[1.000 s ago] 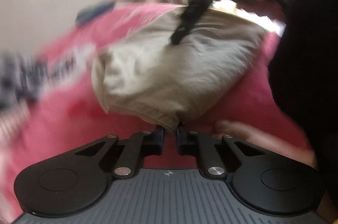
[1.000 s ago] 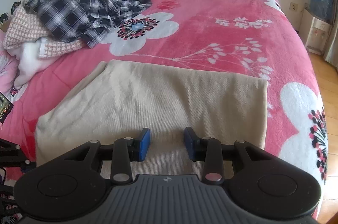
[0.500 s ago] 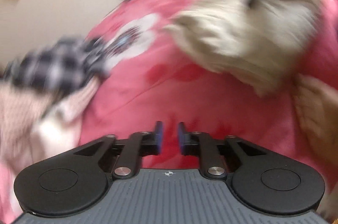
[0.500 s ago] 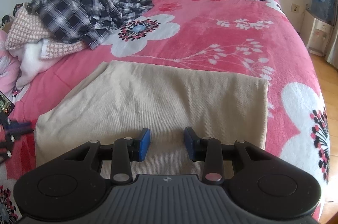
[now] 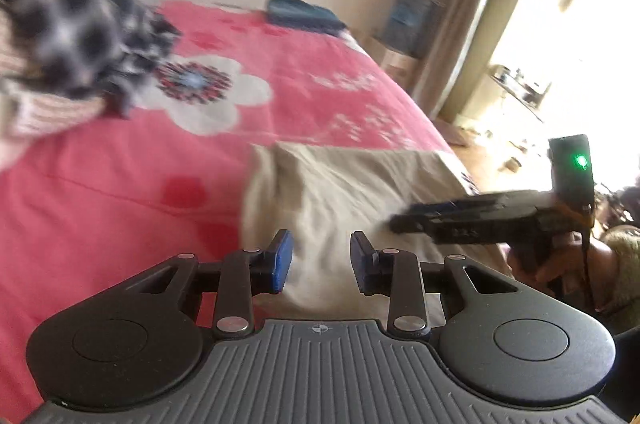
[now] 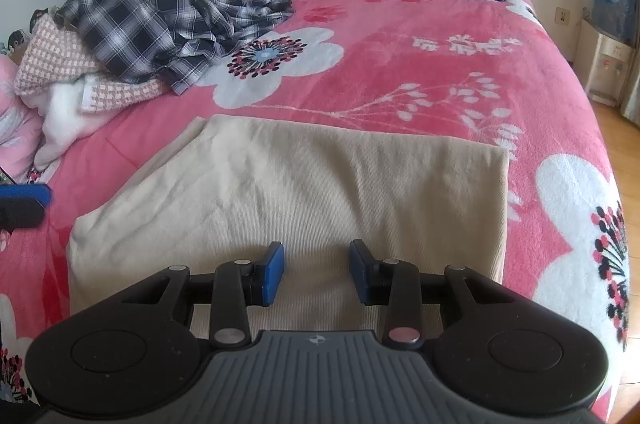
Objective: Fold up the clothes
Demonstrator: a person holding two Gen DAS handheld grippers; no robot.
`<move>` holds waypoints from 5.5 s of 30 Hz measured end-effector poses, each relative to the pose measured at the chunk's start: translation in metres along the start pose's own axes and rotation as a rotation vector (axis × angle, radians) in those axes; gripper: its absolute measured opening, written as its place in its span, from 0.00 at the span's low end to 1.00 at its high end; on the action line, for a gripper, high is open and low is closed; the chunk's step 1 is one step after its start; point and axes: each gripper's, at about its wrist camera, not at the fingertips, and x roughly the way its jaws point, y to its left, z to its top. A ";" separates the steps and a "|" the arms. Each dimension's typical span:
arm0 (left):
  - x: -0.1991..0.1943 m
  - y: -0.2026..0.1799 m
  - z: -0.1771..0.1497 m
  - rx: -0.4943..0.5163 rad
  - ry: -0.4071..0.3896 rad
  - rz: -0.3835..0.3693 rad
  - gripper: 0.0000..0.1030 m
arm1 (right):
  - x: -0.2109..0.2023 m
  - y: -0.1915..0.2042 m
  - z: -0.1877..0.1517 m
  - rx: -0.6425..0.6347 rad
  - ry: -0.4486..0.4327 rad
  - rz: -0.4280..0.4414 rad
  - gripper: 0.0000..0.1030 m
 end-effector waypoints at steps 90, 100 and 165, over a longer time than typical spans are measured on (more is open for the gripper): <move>0.034 0.027 -0.008 -0.170 0.143 -0.138 0.62 | 0.077 0.123 0.085 -1.105 0.342 0.502 0.28; 0.052 0.029 -0.006 -0.225 0.197 -0.104 0.38 | 0.076 0.115 0.089 -0.999 0.323 0.489 0.29; 0.027 0.053 -0.026 -0.336 0.066 -0.350 0.56 | 0.039 0.012 0.092 -0.025 0.255 0.442 0.30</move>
